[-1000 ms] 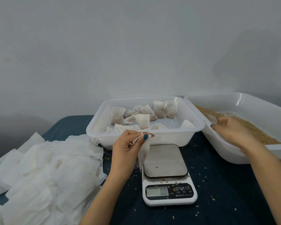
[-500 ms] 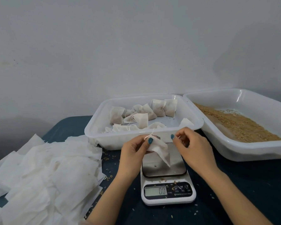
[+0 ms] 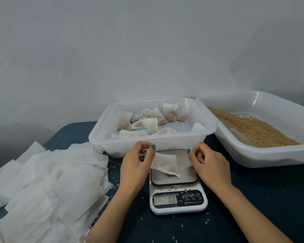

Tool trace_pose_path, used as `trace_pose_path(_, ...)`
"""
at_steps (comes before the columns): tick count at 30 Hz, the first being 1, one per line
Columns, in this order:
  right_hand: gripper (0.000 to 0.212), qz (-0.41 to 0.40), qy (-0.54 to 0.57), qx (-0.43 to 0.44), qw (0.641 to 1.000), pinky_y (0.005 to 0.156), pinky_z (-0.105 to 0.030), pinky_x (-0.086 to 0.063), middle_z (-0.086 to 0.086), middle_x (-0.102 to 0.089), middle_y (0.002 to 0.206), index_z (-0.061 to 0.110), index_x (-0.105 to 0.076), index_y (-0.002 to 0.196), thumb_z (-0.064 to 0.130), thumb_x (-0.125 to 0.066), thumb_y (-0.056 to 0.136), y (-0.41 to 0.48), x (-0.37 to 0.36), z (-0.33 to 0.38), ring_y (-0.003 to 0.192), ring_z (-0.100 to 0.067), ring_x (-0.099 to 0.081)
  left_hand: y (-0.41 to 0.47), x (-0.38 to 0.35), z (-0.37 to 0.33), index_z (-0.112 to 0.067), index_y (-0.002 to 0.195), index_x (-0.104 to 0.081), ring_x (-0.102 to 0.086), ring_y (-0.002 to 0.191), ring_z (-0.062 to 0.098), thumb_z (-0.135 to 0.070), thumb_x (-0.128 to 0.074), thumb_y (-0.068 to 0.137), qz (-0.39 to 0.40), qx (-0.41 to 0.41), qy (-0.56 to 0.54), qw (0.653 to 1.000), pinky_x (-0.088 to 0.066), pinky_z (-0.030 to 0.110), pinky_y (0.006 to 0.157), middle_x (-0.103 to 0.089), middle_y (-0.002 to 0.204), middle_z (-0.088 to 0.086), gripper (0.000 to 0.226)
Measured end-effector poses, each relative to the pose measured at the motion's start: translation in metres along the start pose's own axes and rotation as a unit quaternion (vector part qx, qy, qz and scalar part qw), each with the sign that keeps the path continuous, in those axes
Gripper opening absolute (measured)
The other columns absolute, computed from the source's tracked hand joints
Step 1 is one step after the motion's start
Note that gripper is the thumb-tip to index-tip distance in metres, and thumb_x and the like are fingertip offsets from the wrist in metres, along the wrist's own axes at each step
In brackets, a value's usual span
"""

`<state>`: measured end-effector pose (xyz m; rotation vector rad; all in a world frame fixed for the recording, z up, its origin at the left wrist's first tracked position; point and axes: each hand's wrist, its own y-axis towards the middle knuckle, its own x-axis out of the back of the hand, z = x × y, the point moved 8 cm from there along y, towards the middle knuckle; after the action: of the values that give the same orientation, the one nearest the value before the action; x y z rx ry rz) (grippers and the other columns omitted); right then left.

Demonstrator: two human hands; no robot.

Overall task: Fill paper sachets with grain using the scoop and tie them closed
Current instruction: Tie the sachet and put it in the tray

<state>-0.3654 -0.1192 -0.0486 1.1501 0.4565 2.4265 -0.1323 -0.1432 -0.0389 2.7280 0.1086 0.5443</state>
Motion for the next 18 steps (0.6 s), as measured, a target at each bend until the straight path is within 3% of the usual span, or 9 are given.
trace_pose_path(14, 0.026, -0.028, -0.007, 0.005, 1.000, 0.044, -0.021, -0.026, 0.008, -0.044, 0.048, 0.032, -0.047, 0.069, 0.037, -0.061, 0.090, 0.0009, 0.0064, 0.0005, 0.044, -0.008, -0.045, 0.0020, 0.0085, 0.0036, -0.038, 0.090, -0.063, -0.060, 0.089, -0.009, -0.065, -0.041, 0.074, -0.027, 0.029, 0.030, 0.999, -0.050, 0.029, 0.079, -0.067, 0.092, -0.028, 0.039)
trace_pose_path(18, 0.025, -0.028, -0.008, 0.010, 1.000, 0.044, -0.021, -0.026, 0.008, -0.043, 0.048, 0.032, -0.047, 0.070, 0.036, -0.061, 0.090, 0.0007, 0.0065, 0.0010, 0.044, -0.008, -0.044, 0.0016, 0.0095, 0.0030, -0.041, 0.091, -0.058, -0.058, 0.087, -0.011, -0.070, -0.037, 0.074, -0.025, 0.032, 0.084, 0.996, -0.044, 0.023, 0.069, -0.065, 0.089, -0.028, 0.039)
